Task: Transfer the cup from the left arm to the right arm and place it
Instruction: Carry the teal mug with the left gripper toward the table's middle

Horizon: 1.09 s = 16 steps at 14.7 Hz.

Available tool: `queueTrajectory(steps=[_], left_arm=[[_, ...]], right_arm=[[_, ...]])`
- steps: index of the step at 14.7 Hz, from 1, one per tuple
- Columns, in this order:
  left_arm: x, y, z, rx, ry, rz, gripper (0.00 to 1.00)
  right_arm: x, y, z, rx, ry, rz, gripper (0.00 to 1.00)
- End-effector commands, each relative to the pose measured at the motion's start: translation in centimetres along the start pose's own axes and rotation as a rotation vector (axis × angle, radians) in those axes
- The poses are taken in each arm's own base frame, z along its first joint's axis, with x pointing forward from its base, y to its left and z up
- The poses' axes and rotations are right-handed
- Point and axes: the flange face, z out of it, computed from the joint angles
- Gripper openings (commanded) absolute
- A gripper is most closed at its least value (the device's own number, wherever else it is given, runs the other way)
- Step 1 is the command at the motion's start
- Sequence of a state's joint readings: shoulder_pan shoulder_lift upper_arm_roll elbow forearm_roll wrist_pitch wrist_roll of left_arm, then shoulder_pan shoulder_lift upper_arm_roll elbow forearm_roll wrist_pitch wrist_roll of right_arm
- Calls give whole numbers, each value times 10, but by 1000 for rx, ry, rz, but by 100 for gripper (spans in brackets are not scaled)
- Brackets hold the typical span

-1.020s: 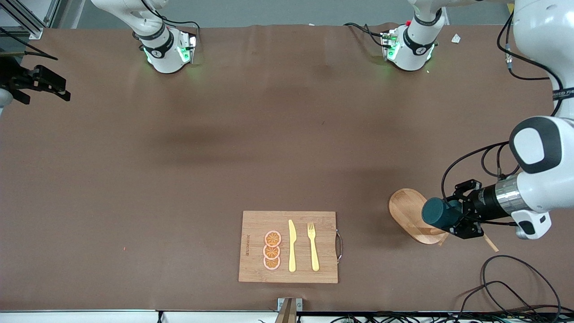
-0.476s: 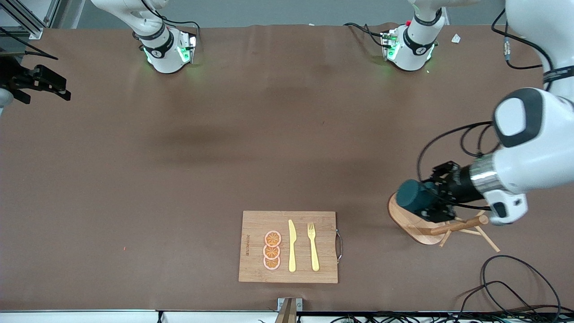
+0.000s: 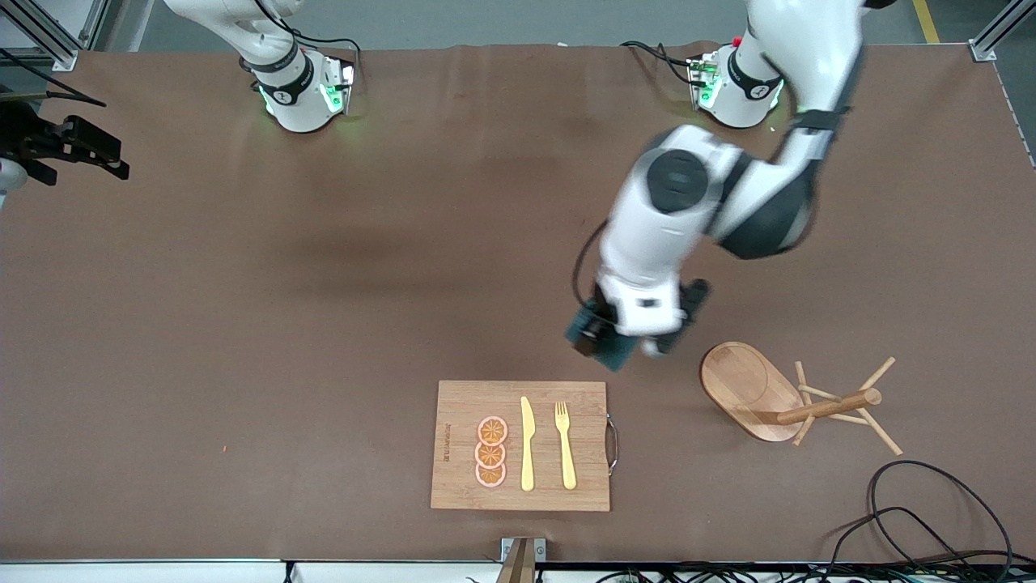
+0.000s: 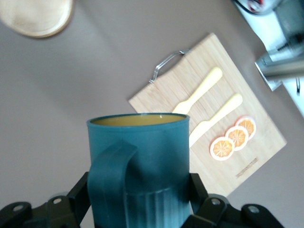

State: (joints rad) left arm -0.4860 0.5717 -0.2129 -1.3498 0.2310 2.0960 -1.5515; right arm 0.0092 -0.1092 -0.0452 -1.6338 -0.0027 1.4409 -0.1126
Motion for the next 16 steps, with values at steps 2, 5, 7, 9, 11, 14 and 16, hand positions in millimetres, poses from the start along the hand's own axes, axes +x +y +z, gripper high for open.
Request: queueTrajectory(steps=[2, 5, 7, 9, 11, 14, 16], left_arm=[[-96, 24, 33, -43, 203, 257, 52], [-167, 29, 62, -117, 364, 440, 52], [-208, 25, 88, -150, 478, 570, 52], [-239, 18, 115, -174, 575, 690, 52], [-272, 12, 134, -181, 641, 773, 50], [-294, 1, 162, -188, 787, 954, 50], [-318, -5, 177, -233, 799, 1015, 50]], right_arm=[[-2, 0, -19, -7, 37, 3, 100], [0, 4, -25, -6, 51, 11, 100], [1, 5, -24, -6, 51, 14, 100], [2, 7, -22, -5, 48, 18, 100], [11, 8, -12, -9, 34, 7, 100], [26, 10, 4, -12, 16, 9, 100], [39, 13, 12, -20, 45, 9, 100]])
